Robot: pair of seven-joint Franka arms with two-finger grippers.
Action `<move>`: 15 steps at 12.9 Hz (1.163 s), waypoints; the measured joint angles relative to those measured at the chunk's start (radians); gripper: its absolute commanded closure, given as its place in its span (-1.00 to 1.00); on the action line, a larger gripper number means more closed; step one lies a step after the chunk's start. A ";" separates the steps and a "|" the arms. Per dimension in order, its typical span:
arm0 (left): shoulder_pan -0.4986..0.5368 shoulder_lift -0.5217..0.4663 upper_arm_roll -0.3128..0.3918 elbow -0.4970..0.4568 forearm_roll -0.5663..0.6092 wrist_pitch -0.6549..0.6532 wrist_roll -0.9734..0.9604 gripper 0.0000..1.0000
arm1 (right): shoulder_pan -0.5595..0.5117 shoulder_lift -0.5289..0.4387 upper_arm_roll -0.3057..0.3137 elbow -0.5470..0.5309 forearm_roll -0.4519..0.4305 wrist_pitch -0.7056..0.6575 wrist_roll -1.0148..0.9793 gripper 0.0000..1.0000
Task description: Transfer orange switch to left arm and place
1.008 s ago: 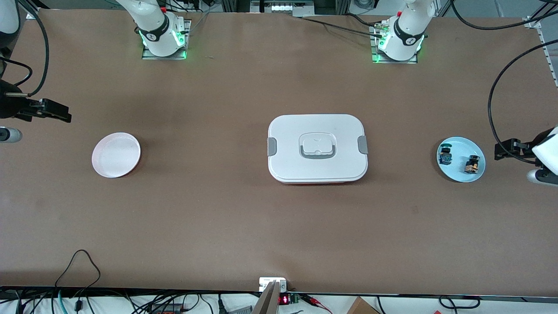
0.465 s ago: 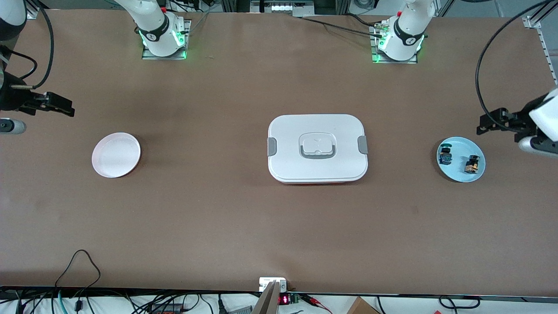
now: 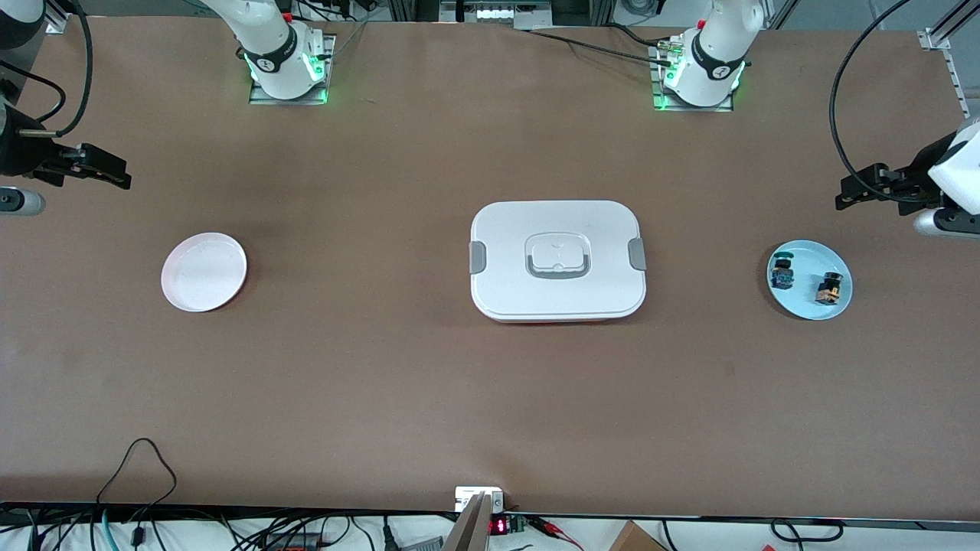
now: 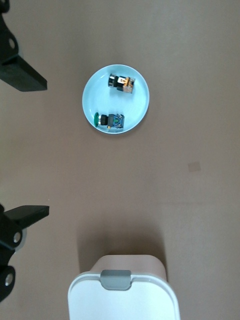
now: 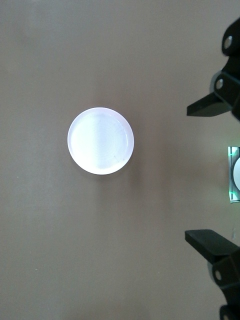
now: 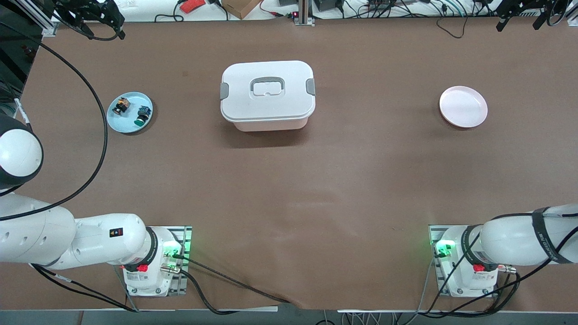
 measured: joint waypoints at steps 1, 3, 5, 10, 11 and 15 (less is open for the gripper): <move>-0.003 0.000 0.000 0.000 0.000 -0.002 -0.018 -1.00 | 0.000 0.000 -0.001 0.000 0.005 0.000 0.000 -1.00; -0.005 0.000 0.000 0.000 0.000 -0.003 -0.031 -1.00 | 0.000 0.001 -0.003 0.005 0.008 0.000 0.000 -1.00; -0.005 0.000 0.001 0.000 0.000 -0.003 -0.036 -1.00 | 0.000 0.001 -0.003 0.013 0.010 0.000 0.000 -1.00; -0.006 0.003 0.004 0.005 0.036 -0.002 -0.036 -1.00 | 0.003 0.003 -0.003 0.016 0.010 0.000 0.000 -1.00; -0.010 0.003 0.003 0.005 0.055 -0.002 -0.036 -1.00 | 0.003 0.004 -0.003 0.016 0.010 0.000 0.000 -1.00; -0.019 0.004 -0.001 0.005 0.067 -0.002 -0.036 -1.00 | 0.003 0.004 -0.003 0.016 0.010 0.000 0.000 -1.00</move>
